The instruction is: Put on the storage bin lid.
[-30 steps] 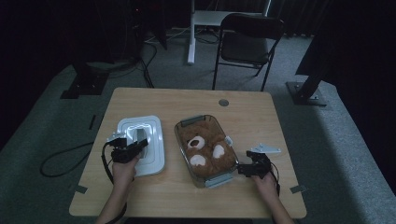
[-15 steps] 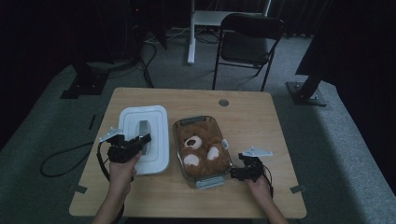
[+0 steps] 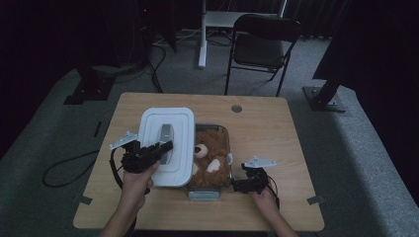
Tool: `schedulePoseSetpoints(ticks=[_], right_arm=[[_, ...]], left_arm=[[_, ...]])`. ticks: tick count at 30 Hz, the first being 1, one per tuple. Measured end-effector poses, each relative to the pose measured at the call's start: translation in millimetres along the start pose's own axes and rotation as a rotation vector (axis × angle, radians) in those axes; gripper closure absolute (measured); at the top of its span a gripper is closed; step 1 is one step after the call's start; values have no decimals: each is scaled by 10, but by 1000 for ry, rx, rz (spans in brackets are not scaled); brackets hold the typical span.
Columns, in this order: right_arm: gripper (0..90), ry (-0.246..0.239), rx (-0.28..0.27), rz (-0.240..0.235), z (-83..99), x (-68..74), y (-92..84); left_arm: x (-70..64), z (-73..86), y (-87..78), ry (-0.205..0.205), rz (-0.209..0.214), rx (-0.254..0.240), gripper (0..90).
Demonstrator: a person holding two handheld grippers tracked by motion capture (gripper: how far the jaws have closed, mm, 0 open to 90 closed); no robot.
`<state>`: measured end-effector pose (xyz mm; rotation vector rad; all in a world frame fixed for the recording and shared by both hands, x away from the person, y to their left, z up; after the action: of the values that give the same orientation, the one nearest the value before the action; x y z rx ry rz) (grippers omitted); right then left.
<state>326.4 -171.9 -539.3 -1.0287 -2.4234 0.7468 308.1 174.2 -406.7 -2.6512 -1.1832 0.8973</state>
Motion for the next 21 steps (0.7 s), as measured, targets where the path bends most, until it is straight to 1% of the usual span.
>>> schedulePoseSetpoints(ticks=[5, 6, 8, 10, 11, 12, 14, 15, 17, 18, 20, 21], right_arm=[[130, -26, 8, -17, -47, 112, 70], [130, -32, 11, -24, -60, 141, 89], [129, -47, 12, -30, -74, 185, 117], [128, -65, 14, -33, -85, 221, 137], [126, -75, 14, -30, -85, 226, 137], [127, -75, 11, -29, -82, 222, 133], [126, -66, 11, -24, -72, 193, 121], [126, -64, 9, -21, -67, 177, 117], [126, -52, 11, -13, -52, 138, 105], [126, -46, 13, -8, -45, 121, 99], [126, -39, 12, -4, -33, 92, 89], [126, -39, 13, 2, -29, 80, 87]], left_arm=[[-202, 13, 137, 17, 60, 36, 732], [-224, 16, 163, 17, 65, 39, 732], [-278, 21, 237, 11, 89, 52, 733], [-342, 31, 331, -7, 118, 66, 733], [-366, 35, 357, -9, 125, 71, 733], [-392, 39, 383, 1, 131, 79, 733], [-463, 50, 454, 7, 143, 97, 733], [-497, 54, 504, 19, 150, 108, 733], [-527, 61, 571, 18, 152, 127, 732], [-537, 66, 609, 11, 151, 137, 732], [-551, 83, 681, 26, 135, 171, 730], [-551, 96, 712, 35, 120, 184, 730]])
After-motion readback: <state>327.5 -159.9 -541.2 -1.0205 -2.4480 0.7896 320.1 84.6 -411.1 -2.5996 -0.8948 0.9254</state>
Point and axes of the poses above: each handheld gripper's, and its own axes: y roughly forward along the jaws, z roughly out of its underside, x roughly to its left, the point moved 2 cm from there along y, roughly forward along the jaws, and after that the axes turned 2 degrees about x, right-handed, at the moved point
